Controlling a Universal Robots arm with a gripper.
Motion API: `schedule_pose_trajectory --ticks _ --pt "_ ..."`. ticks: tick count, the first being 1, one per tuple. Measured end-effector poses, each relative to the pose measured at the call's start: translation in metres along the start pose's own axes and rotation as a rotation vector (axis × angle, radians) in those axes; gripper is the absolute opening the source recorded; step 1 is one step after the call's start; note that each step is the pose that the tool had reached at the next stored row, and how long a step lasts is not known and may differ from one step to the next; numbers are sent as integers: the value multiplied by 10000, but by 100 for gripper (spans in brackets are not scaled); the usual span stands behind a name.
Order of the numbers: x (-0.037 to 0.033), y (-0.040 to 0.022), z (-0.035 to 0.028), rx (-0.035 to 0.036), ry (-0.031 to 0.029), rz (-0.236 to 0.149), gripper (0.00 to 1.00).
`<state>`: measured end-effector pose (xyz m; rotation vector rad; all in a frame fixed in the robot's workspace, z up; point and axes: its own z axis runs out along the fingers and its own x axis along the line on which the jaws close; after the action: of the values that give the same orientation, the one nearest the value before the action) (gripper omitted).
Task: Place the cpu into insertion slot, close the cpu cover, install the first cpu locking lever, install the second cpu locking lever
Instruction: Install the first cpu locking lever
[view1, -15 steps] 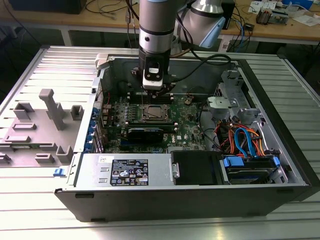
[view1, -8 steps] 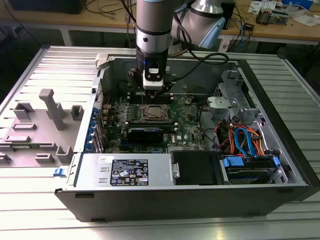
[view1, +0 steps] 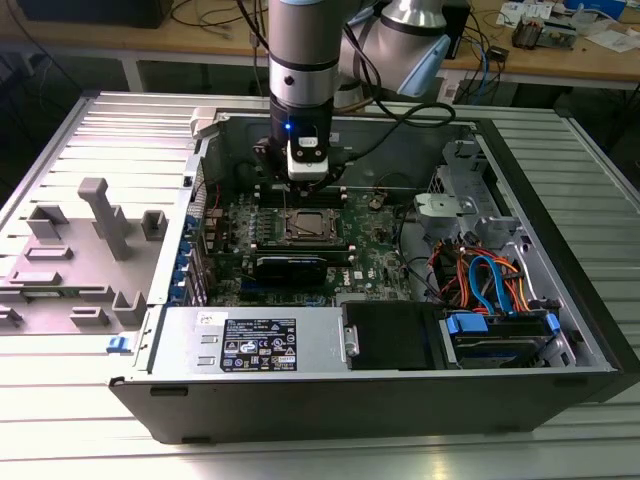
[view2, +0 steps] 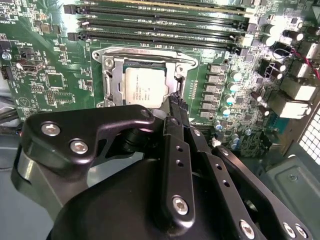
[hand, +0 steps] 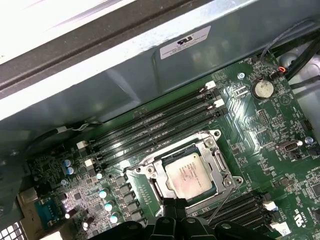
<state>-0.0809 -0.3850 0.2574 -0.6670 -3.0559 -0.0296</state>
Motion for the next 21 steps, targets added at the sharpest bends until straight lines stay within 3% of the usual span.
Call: schedule_pose_trajectory --ticks 14,15,17,18,21 --pt "1 -1 0 -5 -10 -10 11" --pt "2 -1 0 -17 -39 -9 11" --pt "11 -5 0 -100 -218 -36 11" --pt "11 -5 4 -117 -255 -81 11" --pt "12 -6 24 -129 -256 -508 11"
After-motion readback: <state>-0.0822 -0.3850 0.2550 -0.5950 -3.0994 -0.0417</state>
